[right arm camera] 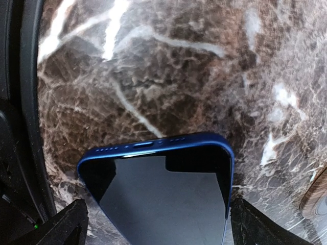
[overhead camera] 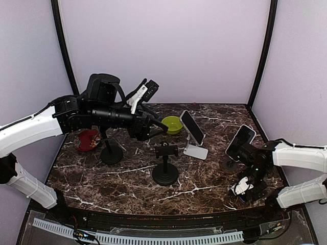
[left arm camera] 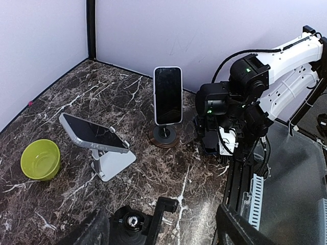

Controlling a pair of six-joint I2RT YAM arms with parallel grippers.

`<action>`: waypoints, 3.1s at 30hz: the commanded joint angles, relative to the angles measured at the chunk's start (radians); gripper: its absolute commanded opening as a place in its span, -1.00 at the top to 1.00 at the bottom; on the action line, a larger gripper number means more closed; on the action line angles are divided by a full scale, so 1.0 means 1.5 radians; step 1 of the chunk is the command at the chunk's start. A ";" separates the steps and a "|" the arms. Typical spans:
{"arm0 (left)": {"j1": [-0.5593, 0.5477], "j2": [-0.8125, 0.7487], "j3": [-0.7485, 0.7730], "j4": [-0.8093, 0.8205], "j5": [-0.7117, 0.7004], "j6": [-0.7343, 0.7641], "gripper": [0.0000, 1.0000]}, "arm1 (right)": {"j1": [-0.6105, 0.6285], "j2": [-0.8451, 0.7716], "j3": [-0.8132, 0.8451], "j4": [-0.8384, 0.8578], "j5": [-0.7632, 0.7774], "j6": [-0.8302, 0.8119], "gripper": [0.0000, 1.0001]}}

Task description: Place the phone on the phone stand

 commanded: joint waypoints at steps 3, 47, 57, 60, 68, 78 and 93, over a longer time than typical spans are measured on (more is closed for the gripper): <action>-0.003 -0.016 -0.006 0.020 0.002 0.011 -0.48 | 0.023 0.001 -0.025 0.065 0.003 0.044 -0.75; -0.147 -0.073 -0.081 -0.240 -0.085 -0.073 -0.50 | 0.282 0.108 0.209 0.111 -0.168 0.265 -0.99; -0.183 -0.062 -0.244 -0.057 -0.102 -0.139 -0.52 | 0.254 0.177 0.202 0.200 -0.175 0.211 -0.99; -0.186 -0.090 -0.325 0.068 -0.111 -0.180 -0.52 | 0.254 0.214 0.218 0.189 -0.167 0.162 -0.99; -0.186 -0.119 -0.376 0.133 -0.139 -0.222 -0.52 | 0.256 0.319 0.296 0.147 -0.150 0.076 -0.99; -0.186 -0.107 -0.377 0.122 -0.148 -0.254 -0.52 | 0.296 0.395 0.308 0.094 -0.127 0.021 -0.94; -0.186 -0.083 -0.419 0.204 -0.118 -0.348 -0.59 | 0.355 0.333 0.341 0.067 -0.069 0.088 -0.10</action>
